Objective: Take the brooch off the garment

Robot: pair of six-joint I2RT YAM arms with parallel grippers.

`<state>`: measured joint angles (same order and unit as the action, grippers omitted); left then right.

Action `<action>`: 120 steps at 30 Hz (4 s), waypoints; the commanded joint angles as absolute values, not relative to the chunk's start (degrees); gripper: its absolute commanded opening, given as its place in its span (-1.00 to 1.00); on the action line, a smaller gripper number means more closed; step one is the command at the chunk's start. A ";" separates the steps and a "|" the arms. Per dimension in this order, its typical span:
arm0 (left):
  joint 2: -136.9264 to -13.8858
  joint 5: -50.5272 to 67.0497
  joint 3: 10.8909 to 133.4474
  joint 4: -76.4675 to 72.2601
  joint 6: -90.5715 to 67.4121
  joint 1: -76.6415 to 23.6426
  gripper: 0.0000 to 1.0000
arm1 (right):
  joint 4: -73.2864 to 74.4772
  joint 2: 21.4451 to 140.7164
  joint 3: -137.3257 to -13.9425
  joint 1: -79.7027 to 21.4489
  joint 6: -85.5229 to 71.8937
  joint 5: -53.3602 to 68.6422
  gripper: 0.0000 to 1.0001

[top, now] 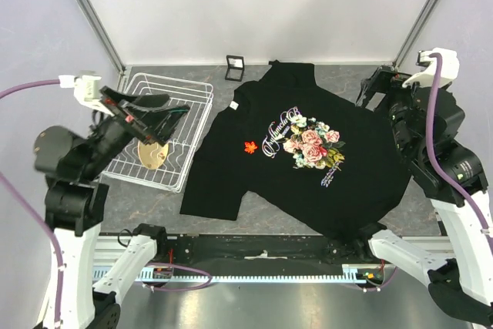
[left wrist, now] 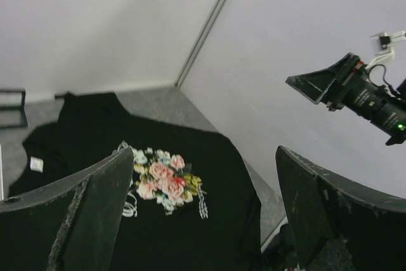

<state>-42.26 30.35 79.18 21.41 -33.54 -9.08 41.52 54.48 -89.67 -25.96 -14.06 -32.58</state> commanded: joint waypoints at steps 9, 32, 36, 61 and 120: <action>-53.33 44.64 58.90 12.41 -39.36 -9.05 0.83 | 33.42 62.38 -69.04 -26.89 -15.73 -10.94 0.96; -48.87 40.34 30.06 5.01 -41.57 -15.91 0.11 | -4.04 102.91 -63.71 -49.83 -10.65 -11.69 -0.24; -48.95 40.78 29.27 4.92 -41.75 -15.91 0.11 | -3.26 106.78 -67.32 -49.48 -8.27 -14.23 -0.05; -54.32 42.28 28.56 0.97 -44.65 -16.26 0.09 | -3.95 115.23 -70.49 -46.14 -5.01 -12.83 0.39; -66.44 22.33 37.18 5.71 -41.22 -25.66 -0.03 | -4.57 114.08 -69.52 -45.71 -8.96 -6.51 -0.45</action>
